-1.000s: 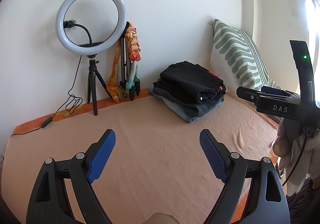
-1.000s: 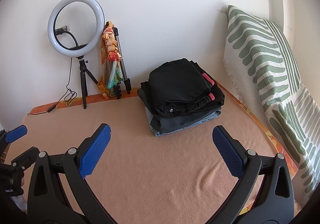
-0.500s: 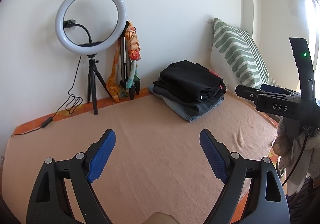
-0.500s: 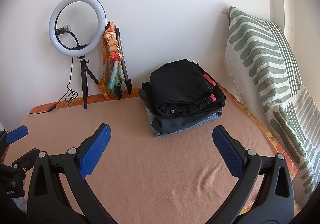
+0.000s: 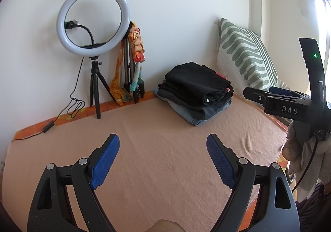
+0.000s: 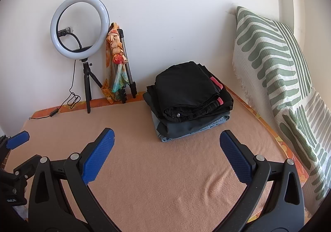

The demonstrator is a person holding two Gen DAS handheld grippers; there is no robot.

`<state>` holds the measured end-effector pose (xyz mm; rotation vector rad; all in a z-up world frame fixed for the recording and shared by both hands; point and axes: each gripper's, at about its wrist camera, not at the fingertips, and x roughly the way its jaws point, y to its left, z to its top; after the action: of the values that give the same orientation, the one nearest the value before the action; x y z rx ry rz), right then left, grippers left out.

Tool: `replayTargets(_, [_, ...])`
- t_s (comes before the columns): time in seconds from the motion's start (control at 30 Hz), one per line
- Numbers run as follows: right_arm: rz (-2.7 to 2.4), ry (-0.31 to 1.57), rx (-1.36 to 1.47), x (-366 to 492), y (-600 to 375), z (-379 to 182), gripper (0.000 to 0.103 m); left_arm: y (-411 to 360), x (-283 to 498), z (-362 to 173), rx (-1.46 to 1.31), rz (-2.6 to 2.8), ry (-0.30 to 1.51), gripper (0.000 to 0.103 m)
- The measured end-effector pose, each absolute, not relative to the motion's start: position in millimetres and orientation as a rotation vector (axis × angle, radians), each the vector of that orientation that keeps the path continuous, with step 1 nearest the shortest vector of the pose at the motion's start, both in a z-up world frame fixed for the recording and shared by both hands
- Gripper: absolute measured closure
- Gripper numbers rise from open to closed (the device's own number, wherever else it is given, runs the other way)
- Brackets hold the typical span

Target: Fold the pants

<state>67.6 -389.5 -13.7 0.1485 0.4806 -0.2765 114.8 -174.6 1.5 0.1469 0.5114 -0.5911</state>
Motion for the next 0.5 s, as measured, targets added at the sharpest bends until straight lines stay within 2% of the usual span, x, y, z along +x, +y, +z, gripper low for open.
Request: replayTargets(0.5, [-0.276, 0.481, 0.148, 67.7, -391.0, -14.6, 0.000, -175.7, 115.8, 2.2, 0.154, -0.600, 0.512, 0.017])
